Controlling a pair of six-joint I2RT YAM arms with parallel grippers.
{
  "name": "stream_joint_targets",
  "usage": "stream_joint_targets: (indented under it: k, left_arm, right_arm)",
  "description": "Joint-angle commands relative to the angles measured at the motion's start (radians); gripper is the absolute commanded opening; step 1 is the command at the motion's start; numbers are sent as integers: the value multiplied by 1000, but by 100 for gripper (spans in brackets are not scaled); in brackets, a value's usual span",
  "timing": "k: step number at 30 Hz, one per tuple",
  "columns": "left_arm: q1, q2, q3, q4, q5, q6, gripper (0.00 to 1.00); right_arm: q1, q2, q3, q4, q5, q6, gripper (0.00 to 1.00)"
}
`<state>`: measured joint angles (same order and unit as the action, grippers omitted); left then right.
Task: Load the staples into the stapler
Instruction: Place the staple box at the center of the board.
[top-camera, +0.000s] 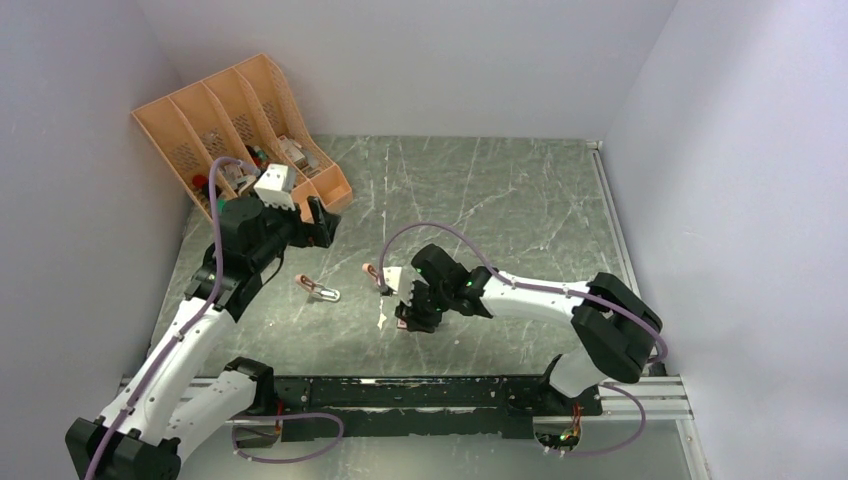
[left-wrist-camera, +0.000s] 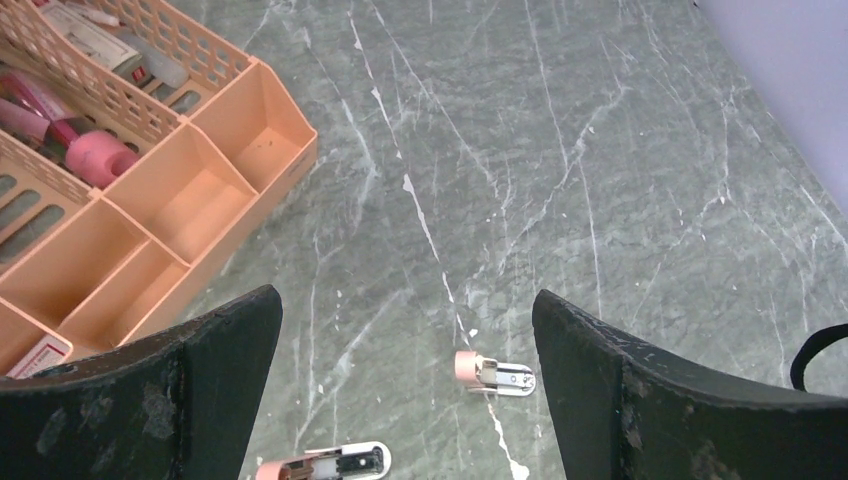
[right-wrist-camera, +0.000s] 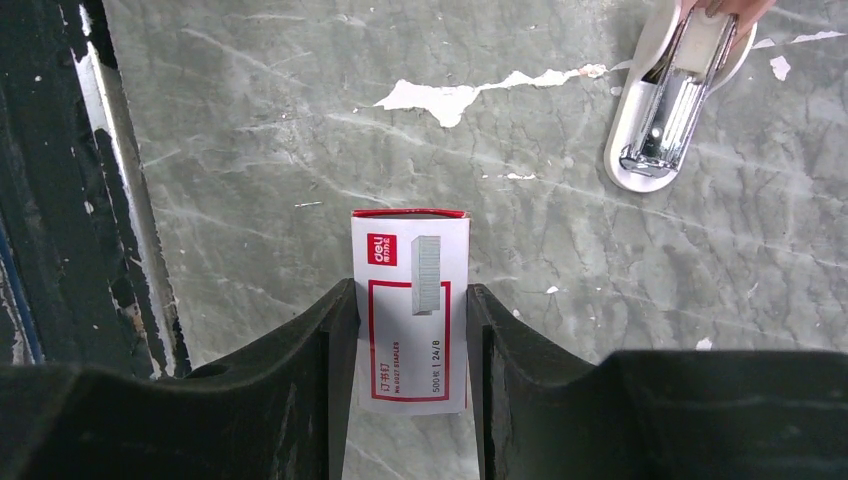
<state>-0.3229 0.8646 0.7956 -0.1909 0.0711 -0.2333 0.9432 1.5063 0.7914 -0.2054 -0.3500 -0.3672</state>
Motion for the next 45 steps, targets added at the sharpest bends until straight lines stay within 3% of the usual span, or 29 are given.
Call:
stream_joint_targets:
  k: [1,10,21,28,35,40,45]
  left_arm:
    - [11,-22,-28,-34,-40,-52,99]
    - [12,-19,-44,-30,-42,-72,99]
    - [14,-10,-45,-46,-46,-75,99]
    - [13,56,17,-196,-43,-223,99]
    - [13,-60,-109,-80,83,-283,99]
    - [6,-43,-114,-132,138,-332,99]
    - [-114,-122,-172,-194,47,-464,94]
  right_arm:
    - [12,16,9,6,-23,-54,43]
    - [61,108,31,-43,20,-73,48]
    - [62,71,9,1,27,-50,68]
    - [57,37,-25,39,25,-11,68]
    - [34,-54,-58,86,30,21,68]
    - [33,-58,-53,68,29,7,68]
    - [33,-47,-67,97,4,0,68]
